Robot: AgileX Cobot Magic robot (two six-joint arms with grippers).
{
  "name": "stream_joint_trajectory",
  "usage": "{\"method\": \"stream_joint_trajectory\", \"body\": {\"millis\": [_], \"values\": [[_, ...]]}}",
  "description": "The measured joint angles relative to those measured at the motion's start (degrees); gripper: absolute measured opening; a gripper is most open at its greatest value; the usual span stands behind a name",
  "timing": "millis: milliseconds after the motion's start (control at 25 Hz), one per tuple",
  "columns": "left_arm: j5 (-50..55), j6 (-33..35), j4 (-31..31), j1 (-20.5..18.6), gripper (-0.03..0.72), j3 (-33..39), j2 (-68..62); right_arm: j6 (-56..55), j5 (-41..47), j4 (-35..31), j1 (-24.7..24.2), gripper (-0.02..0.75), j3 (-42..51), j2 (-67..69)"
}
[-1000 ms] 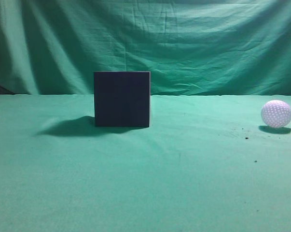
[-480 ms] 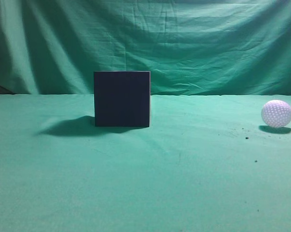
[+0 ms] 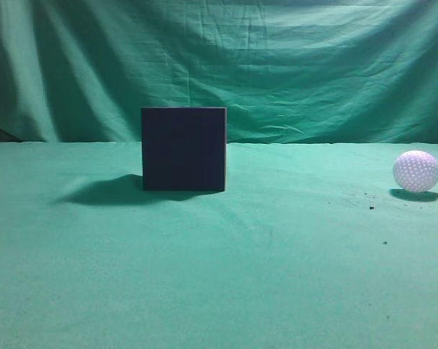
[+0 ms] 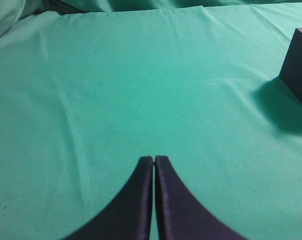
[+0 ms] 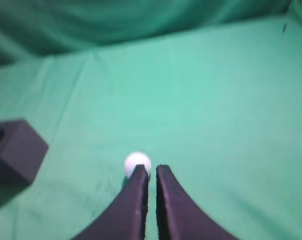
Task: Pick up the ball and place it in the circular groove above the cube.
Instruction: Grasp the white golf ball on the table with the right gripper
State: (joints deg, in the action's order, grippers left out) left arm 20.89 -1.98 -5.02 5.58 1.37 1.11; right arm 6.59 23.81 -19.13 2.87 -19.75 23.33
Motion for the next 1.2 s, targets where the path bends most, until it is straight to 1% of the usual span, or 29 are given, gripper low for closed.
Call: {"method": "stream_joint_trajectory", "body": {"millis": [120,240,320,480,600,800,920,1000,1080,1160,1200], "values": [[0.0,0.0,0.0,0.0,0.000,0.0,0.0,1.6,5.9,-0.1,1.1,0.000,-4.0,6.4],[0.0,0.0,0.0,0.0,0.000,0.0,0.0,10.0,10.4,-0.1,4.2,0.000,-8.4,11.9],[0.0,0.0,0.0,0.0,0.000,0.0,0.0,13.3,14.6,-0.1,5.8,0.000,-12.1,16.8],[0.0,0.0,0.0,0.0,0.000,0.0,0.0,14.7,21.7,0.0,6.6,0.000,-19.2,28.3],[0.0,0.0,0.0,0.0,0.000,0.0,0.0,14.5,22.6,0.9,7.7,0.000,-21.8,36.5],[0.0,0.0,0.0,0.0,0.000,0.0,0.0,13.5,20.8,5.4,11.3,0.000,-24.9,47.6],[0.0,0.0,0.0,0.0,0.000,0.0,0.0,13.3,18.1,6.0,11.8,0.139,-26.6,53.4],[0.0,0.0,0.0,0.0,0.000,0.0,0.0,13.3,16.5,6.0,11.8,0.260,-27.7,56.7],[0.0,0.0,0.0,0.0,0.000,0.0,0.0,13.3,14.7,6.0,11.8,0.406,-28.6,59.7],[0.0,0.0,0.0,0.0,0.000,0.0,0.0,13.2,12.8,6.1,11.8,0.518,-29.8,63.0],[0.0,0.0,0.0,0.0,0.000,0.0,0.0,13.1,11.9,6.1,11.8,0.554,-30.4,64.6]]}}
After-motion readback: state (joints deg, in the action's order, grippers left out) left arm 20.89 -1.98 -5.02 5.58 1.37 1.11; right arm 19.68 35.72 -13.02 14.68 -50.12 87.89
